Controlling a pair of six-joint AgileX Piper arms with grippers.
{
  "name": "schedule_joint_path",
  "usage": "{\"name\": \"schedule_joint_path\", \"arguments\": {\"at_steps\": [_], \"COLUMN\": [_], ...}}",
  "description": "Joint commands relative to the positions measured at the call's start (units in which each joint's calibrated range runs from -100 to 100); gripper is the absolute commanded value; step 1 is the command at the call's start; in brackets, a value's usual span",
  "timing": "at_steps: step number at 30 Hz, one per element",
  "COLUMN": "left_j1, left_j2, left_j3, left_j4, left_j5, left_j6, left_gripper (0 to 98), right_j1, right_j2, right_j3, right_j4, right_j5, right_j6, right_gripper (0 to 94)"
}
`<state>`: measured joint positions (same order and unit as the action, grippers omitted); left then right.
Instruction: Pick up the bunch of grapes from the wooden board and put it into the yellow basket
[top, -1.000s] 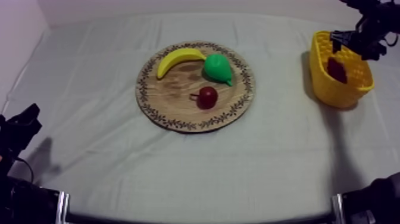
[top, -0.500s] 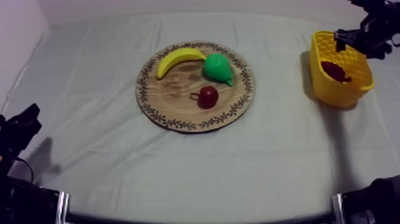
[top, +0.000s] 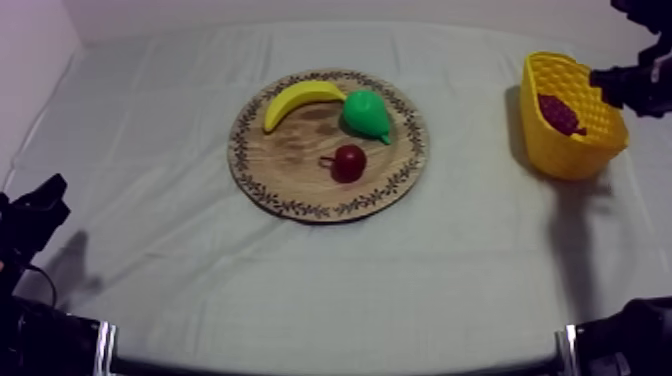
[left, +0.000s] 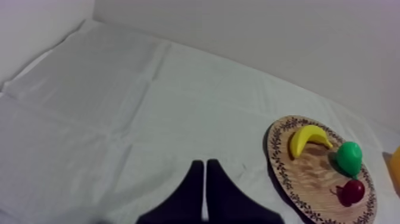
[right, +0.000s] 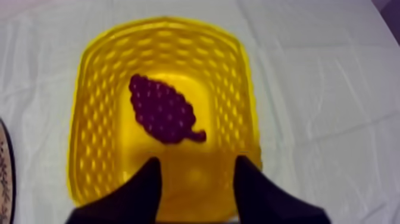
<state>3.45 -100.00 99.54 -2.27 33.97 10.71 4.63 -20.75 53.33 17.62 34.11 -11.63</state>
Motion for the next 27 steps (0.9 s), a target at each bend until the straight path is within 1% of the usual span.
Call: {"name": "schedule_joint_path", "arguments": {"at_steps": [1, 9, 12, 16, 22, 27], "left_j1": [-0.01, -0.01, -0.01, -0.01, -0.01, -0.01], "left_j2": [0.00, 0.00, 0.00, 0.00, 0.00, 0.00], "left_j3": [0.02, 0.02, 0.02, 0.02, 0.02, 0.02], "left_j4": [0.00, 0.00, 0.00, 0.00, 0.00, 0.00], "left_j5": [-0.01, -0.01, -0.01, -0.01, -0.01, -0.01], "left_j6": [0.01, 0.01, 0.01, 0.01, 0.01, 0.01], "left_gripper": [0.0, 0.0, 0.0, 0.0, 0.0, 0.0], "right_j1": [-0.21, -1.90, -2.72, -3.52, -4.89, -6.67], "right_j2": [-6.70, -26.29, -34.21, -43.67, -54.92, -62.50], "right_j3": [5.91, 21.09, 26.52, 32.49, 37.06, 38.14], "right_j4": [-0.07, -0.37, -1.07, -4.30, -8.49, -10.65], "right_j5": [-0.18, -0.49, -0.14, 1.02, 5.22, 9.06], "right_j6": [-0.20, -0.26, 0.25, 2.85, 5.48, 7.26], "right_gripper": [28.2, 15.4, 11.6, 7.5, 4.2, 2.6]}}
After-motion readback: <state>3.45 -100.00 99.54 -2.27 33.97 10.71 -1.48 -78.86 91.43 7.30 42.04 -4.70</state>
